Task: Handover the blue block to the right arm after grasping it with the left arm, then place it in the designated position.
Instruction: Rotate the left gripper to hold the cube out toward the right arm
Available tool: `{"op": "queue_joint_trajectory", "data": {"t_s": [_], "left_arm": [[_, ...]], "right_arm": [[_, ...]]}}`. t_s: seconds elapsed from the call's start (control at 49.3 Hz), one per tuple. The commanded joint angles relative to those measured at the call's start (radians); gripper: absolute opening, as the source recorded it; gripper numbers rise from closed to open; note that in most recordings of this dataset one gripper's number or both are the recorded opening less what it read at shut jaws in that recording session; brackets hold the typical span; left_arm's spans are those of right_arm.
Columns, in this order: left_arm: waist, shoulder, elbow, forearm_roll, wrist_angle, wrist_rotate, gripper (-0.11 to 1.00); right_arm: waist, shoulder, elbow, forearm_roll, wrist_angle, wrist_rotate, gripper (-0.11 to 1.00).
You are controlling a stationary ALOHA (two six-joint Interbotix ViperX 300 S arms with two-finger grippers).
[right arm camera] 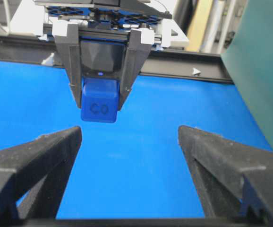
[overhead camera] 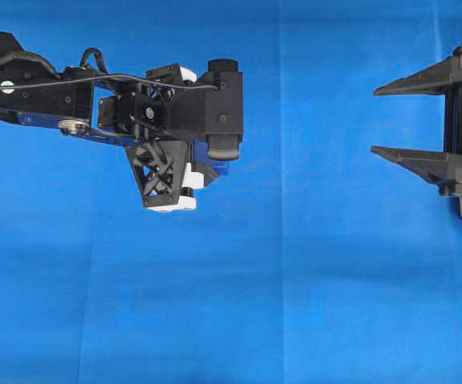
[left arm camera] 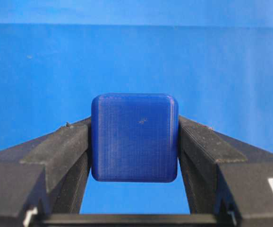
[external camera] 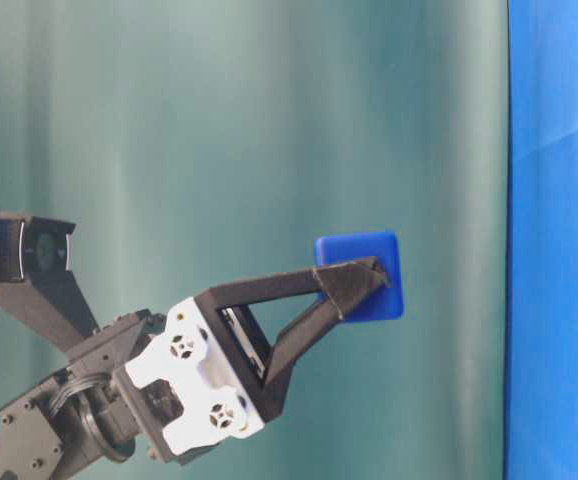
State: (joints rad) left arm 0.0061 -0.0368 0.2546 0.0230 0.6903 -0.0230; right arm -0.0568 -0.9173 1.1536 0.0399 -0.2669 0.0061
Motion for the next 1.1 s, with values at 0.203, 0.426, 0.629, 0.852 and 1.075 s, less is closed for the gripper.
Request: {"op": "queue_joint_trajectory", "data": {"t_s": [0.203, 0.426, 0.629, 0.852, 1.075], "left_arm": [[0.002, -0.038, -0.017, 0.005, -0.009, 0.002, 0.48], [0.002, -0.1, 0.043, 0.006, -0.106, 0.0, 0.48], [0.002, -0.17, 0.152, 0.005, -0.322, 0.0, 0.48], [0.002, -0.247, 0.295, 0.006, -0.681, 0.003, 0.48], [0.002, -0.267, 0.376, 0.005, -0.914, 0.003, 0.48]], "right_arm": [[-0.002, 0.006, -0.023, 0.002, -0.011, 0.002, 0.96], [-0.002, 0.006, -0.026, 0.002, -0.011, 0.0, 0.96], [-0.002, 0.006, -0.028, 0.002, -0.011, 0.0, 0.96], [-0.002, 0.006, -0.029, 0.002, -0.012, -0.002, 0.96], [-0.002, 0.006, -0.029, 0.002, -0.014, -0.002, 0.96]]}}
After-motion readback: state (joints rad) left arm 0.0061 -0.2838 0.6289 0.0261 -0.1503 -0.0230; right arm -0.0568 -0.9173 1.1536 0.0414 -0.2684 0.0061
